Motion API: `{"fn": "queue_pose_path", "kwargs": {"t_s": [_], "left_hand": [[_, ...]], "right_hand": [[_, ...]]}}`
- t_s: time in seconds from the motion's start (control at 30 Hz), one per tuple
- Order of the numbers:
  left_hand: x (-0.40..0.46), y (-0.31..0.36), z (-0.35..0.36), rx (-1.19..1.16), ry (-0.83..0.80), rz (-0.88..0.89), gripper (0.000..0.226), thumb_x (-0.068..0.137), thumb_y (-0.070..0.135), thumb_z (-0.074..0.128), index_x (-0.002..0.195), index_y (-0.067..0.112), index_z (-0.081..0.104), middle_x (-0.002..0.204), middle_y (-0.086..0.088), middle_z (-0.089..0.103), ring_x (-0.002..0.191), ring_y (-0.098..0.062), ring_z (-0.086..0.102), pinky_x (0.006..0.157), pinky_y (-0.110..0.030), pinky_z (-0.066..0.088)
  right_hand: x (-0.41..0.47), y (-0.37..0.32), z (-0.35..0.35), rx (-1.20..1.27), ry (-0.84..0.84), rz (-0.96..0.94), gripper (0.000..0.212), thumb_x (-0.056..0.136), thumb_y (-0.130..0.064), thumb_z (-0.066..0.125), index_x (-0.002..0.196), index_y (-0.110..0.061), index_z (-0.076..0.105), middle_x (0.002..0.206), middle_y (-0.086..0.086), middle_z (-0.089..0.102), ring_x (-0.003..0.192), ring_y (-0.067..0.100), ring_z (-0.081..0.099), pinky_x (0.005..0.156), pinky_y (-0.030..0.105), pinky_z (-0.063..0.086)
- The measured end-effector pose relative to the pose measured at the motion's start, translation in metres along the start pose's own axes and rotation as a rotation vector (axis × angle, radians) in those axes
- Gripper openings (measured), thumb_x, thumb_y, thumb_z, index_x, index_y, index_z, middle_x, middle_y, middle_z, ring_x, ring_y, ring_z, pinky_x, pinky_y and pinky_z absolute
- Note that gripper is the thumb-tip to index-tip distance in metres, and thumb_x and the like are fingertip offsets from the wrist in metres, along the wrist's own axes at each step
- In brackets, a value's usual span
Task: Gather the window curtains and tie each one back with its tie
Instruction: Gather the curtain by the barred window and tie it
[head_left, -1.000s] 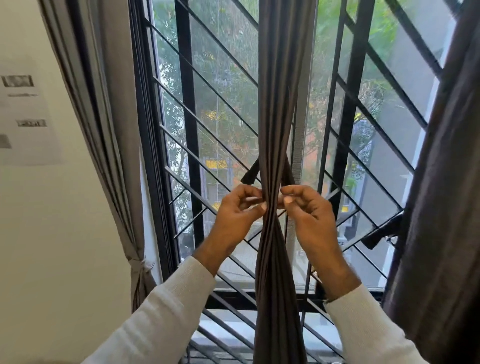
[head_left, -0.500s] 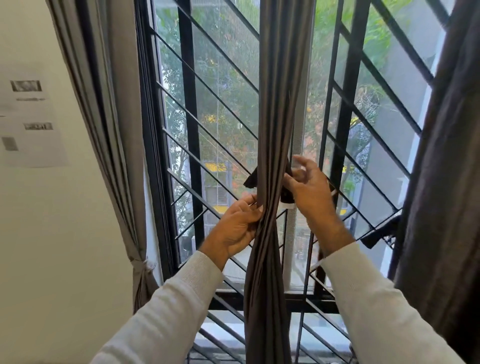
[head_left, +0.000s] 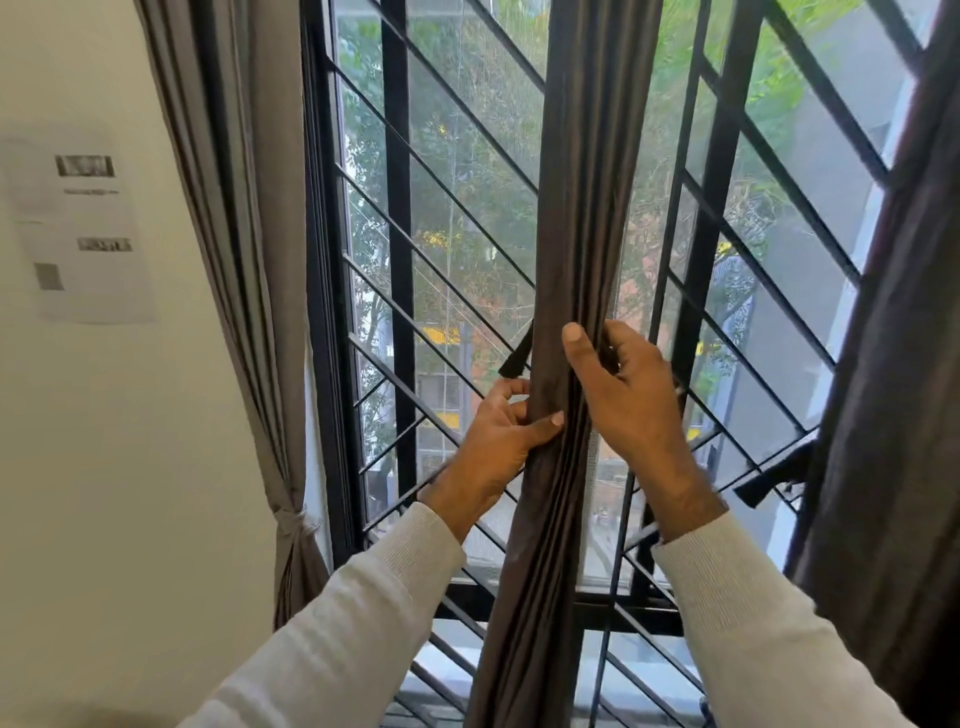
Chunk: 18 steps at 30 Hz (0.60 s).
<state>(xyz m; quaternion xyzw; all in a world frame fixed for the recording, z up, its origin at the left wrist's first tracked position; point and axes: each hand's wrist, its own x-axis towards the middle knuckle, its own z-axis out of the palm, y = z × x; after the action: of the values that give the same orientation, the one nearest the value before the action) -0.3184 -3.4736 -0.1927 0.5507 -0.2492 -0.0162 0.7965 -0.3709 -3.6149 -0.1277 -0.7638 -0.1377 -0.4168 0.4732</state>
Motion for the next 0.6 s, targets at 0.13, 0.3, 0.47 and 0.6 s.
{"fn": "queue_pose_path", "kwargs": {"t_s": [0.13, 0.3, 0.47, 0.6], "left_hand": [[0.001, 0.000, 0.001, -0.009, 0.017, -0.035, 0.062, 0.095, -0.006, 0.075, 0.147, 0.000, 0.042, 0.119, -0.025, 0.078, 0.102, -0.031, 0.078, 0.084, -0.037, 0.065], [0.000, 0.007, -0.009, 0.111, 0.100, 0.140, 0.061, 0.090, 0.010, 0.085, 0.143, 0.020, 0.057, 0.126, -0.020, 0.074, 0.111, -0.035, 0.076, 0.090, -0.044, 0.065], [0.007, 0.031, -0.008, 0.347, 0.259, 0.453, 0.019, 0.095, 0.004, 0.080, 0.109, 0.016, 0.078, 0.095, -0.003, 0.080, 0.087, -0.011, 0.075, 0.077, -0.023, 0.060], [0.006, 0.048, -0.006, 0.461, 0.254, 0.538, 0.009, 0.098, 0.010, 0.077, 0.096, 0.019, 0.076, 0.084, 0.003, 0.075, 0.081, -0.014, 0.071, 0.072, -0.032, 0.059]], "right_hand": [[0.009, 0.003, -0.002, -0.078, -0.015, 0.019, 0.032, 0.092, -0.046, 0.080, 0.111, -0.021, 0.074, 0.095, -0.011, 0.076, 0.084, 0.005, 0.074, 0.074, 0.036, 0.065], [0.009, 0.004, -0.004, -0.100, 0.034, -0.015, 0.025, 0.094, -0.031, 0.081, 0.112, -0.014, 0.080, 0.093, -0.007, 0.078, 0.084, 0.006, 0.075, 0.078, 0.035, 0.066], [0.005, 0.006, -0.008, -0.102, 0.020, -0.048, 0.024, 0.094, -0.034, 0.080, 0.110, -0.016, 0.081, 0.093, -0.005, 0.079, 0.085, 0.012, 0.077, 0.079, 0.040, 0.066], [-0.001, 0.004, -0.012, -0.114, 0.051, -0.089, 0.023, 0.094, -0.034, 0.081, 0.107, -0.014, 0.079, 0.092, -0.003, 0.078, 0.083, 0.012, 0.074, 0.075, 0.036, 0.064]]}}
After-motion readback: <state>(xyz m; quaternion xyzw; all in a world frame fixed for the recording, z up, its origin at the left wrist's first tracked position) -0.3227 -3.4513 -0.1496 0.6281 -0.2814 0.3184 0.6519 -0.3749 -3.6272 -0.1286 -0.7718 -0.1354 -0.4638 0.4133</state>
